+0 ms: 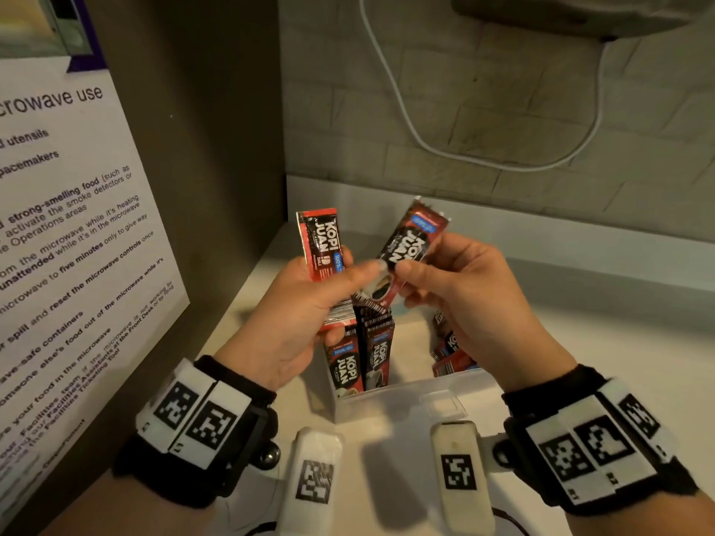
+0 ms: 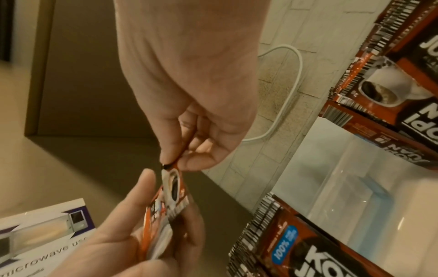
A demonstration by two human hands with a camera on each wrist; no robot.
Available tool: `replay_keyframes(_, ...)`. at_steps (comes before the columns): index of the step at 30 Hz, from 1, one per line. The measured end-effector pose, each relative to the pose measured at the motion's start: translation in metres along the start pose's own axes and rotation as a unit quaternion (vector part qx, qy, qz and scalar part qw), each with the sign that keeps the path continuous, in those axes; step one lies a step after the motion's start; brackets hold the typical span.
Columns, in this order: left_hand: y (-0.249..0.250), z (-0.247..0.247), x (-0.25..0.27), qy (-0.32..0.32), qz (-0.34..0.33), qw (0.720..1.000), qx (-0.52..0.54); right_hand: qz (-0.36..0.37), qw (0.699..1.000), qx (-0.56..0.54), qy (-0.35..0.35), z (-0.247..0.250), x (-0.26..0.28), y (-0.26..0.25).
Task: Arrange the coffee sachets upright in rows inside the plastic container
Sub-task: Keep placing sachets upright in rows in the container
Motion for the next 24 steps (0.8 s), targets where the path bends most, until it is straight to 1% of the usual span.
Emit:
replay_keyframes(2,-0.002,0.013,-0.002,0.051,0.018,0.999,-0.002,-0.009,0.999,0.028,0.026,0.015,-0.001,0.001)
replay_keyframes(4,-0.001,0.029,-0.004,0.097,0.028,0.995,0.007,-0.042,0.995,0.082,0.037,0.031,0.0,0.008)
replay_keyframes(6,0.0,0.045,-0.005,0.131,0.026,0.991,0.0,-0.093,0.98,0.173,0.001,0.038,0.003,0.025)
replay_keyframes(8,-0.001,0.057,-0.005,0.159,0.028,0.987,-0.017,-0.136,0.956,0.256,-0.049,0.036,0.007,0.046)
replay_keyframes(10,-0.003,0.064,-0.005,0.177,0.029,0.983,-0.035,-0.152,0.935,0.311,-0.07,0.032,0.009,0.061)
replay_keyframes(13,-0.01,0.069,-0.006,0.202,0.034,0.978,-0.05,-0.152,0.92,0.349,-0.089,0.022,0.008,0.071)
replay_keyframes(15,-0.017,0.073,-0.007,0.223,0.043,0.973,-0.046,-0.14,0.906,0.388,-0.1,0.015,0.005,0.073)
replay_keyframes(19,-0.032,0.072,-0.006,0.251,0.064,0.965,-0.033,-0.12,0.877,0.455,-0.098,0.007,0.003,0.074)
replay_keyframes(22,-0.035,0.064,-0.004,0.241,0.042,0.967,-0.067,-0.109,0.865,0.482,-0.091,0.004,0.002,0.075)
replay_keyframes(24,-0.03,0.053,-0.003,0.215,0.008,0.973,-0.08,-0.117,0.862,0.486,-0.086,0.004,0.002,0.077)
Point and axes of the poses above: each hand's wrist, its own x-axis away from the middle knuckle, its own z-axis out of the back of the hand, y = z × x, the point moved 8 cm from there along -x, towards the middle knuckle, and after that the axes turned 4 degrees about -z, right-handed, at the moved point
